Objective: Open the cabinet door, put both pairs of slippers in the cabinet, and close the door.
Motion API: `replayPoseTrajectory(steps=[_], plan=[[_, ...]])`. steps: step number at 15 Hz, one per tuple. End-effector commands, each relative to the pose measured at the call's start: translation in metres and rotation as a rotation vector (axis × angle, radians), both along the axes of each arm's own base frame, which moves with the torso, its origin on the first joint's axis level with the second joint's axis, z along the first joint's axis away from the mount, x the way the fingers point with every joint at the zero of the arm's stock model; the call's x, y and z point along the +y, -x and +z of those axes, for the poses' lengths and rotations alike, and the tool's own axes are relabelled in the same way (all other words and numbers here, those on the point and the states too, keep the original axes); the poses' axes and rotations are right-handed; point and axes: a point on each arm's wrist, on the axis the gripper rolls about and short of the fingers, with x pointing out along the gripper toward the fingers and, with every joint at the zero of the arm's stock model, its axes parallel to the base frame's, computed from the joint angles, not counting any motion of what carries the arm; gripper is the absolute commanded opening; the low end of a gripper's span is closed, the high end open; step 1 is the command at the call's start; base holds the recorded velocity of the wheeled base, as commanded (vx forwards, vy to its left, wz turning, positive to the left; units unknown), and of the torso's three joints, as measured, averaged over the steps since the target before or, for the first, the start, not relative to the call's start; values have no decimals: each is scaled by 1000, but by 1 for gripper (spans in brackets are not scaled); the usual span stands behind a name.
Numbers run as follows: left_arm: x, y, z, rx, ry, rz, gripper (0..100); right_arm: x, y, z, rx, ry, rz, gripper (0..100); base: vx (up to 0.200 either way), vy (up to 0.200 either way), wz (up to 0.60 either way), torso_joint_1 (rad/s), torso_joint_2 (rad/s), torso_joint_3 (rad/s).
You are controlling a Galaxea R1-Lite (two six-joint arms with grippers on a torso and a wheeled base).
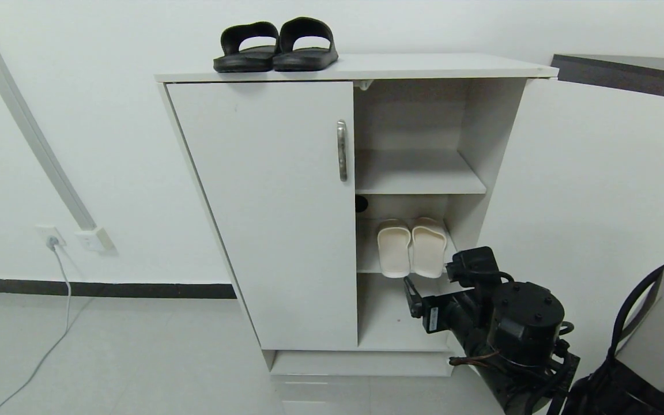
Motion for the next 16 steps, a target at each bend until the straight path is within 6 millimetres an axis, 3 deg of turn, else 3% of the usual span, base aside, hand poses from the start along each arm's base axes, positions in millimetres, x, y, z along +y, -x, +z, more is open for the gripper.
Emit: replayPoseTrajectory(steps=[1,16], plan=[[0,0,0,1,0,0,0,0,0,-3,7,7,1,100,0,200,0,7,-2,2],[0,0,0,1,0,0,0,-1,1,-4,7,14,11,100,0,187,0,3,3,2]])
